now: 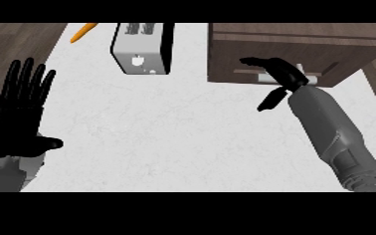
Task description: Pick up the cup, place it into the drawer and close the drawer
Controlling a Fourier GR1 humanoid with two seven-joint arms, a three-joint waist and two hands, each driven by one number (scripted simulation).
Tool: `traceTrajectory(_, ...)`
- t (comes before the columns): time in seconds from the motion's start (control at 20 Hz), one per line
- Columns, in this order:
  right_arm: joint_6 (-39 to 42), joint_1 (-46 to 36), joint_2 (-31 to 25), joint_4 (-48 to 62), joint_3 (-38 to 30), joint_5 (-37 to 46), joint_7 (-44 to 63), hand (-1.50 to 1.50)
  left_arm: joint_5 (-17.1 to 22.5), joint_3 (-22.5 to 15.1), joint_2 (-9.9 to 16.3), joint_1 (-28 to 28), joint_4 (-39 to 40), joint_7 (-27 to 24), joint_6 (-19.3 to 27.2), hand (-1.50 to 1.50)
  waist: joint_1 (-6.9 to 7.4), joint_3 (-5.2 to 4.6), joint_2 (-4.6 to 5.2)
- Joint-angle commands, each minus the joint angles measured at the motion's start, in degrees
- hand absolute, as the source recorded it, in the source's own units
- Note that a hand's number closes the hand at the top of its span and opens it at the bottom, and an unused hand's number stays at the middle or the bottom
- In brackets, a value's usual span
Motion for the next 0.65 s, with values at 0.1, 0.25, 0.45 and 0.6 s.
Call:
traceTrajectory(0.1, 0.15, -4.64, -4.52, 8.69, -2.28, 0.38, -0.64, -1.5, 0.19, 1.53, 2.02, -0.91, -0.05, 1.15, -2.29, -1.5, 1.57, 0.44, 1.47)
traceTrajectory(0.25, 1.0, -7.89, -4.49, 9.61, -3.73, -0.78, 0.59, -1.5, -2.77, -1.03, -1.76, -0.45, 0.42, -1.31, -0.41, -1.5, 1.83, 0.44, 1.67)
traceTrajectory(0.45, 0.86, -8.23, -5.83, 10.4, -3.74, -0.5, -0.23, -1.5, -4.6, -1.68, -2.35, -1.44, 1.75, -2.08, 0.13, -1.5, 2.23, 0.45, 2.13)
traceTrajectory(0.6, -0.6, -8.96, -3.43, 11.48, -3.57, -0.13, 1.69, -1.5, -4.04, -1.4, -2.55, -2.57, 1.38, -1.25, 0.12, -1.5, 2.12, 0.44, 1.85)
